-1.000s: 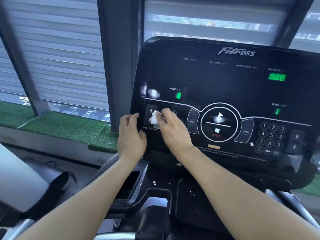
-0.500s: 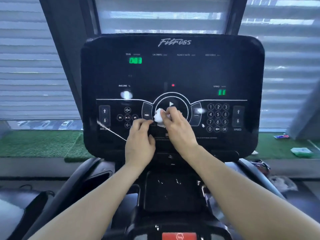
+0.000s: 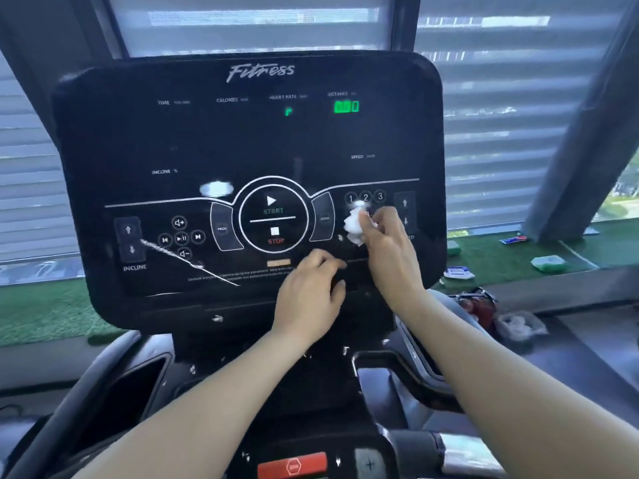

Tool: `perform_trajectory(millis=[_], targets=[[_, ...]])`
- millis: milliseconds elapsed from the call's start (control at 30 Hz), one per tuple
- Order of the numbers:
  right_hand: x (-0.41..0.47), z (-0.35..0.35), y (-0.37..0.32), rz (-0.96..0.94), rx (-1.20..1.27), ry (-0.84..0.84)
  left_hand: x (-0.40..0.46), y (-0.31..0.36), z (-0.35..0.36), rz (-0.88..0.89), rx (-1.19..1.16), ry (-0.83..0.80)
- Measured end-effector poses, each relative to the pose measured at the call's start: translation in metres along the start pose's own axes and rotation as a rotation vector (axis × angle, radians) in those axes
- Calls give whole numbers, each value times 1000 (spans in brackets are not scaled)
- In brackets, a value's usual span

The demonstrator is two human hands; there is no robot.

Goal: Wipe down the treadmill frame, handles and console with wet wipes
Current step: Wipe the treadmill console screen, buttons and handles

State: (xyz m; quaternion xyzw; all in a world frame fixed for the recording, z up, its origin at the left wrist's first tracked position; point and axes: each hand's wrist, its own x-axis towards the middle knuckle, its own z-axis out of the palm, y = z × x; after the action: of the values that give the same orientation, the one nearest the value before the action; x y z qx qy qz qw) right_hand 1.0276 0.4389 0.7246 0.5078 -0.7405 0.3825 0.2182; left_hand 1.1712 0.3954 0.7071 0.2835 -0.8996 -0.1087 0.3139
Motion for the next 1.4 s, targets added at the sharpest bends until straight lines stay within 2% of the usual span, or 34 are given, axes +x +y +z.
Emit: perform_trajectory(millis=[133, 233, 467, 567, 667, 733, 800, 900, 967, 1100, 1267, 1400], targets=[[-6, -6, 24, 176, 41, 48, -1, 12, 13, 11, 58, -107], [-7, -11, 38, 242, 4, 64, 0, 15, 16, -14, 70, -106], [14, -33, 46, 493, 249, 171, 7, 17, 16, -55, 88, -115], [-1, -31, 51, 567, 373, 142, 7, 19, 16, -77, 106, -107], [-35, -19, 71, 590, 294, 103, 6, 21, 17, -81, 130, -100], [-47, -16, 77, 653, 351, 80, 5, 21, 17, -78, 144, -101], [-41, -21, 73, 635, 305, 60, 5, 21, 16, -76, 150, -91], [-14, -29, 59, 673, 360, 77, 4, 22, 16, -75, 158, -90], [-5, -33, 51, 610, 320, 74, 4, 22, 15, -71, 165, -95], [-36, -33, 47, 514, 245, 43, 3, 21, 15, -68, 161, -93], [-47, -33, 44, 557, 329, -46, 4, 19, 14, -44, 168, -119], [-36, -30, 41, 506, 201, -32, 4, 12, 8, 12, 145, -184]])
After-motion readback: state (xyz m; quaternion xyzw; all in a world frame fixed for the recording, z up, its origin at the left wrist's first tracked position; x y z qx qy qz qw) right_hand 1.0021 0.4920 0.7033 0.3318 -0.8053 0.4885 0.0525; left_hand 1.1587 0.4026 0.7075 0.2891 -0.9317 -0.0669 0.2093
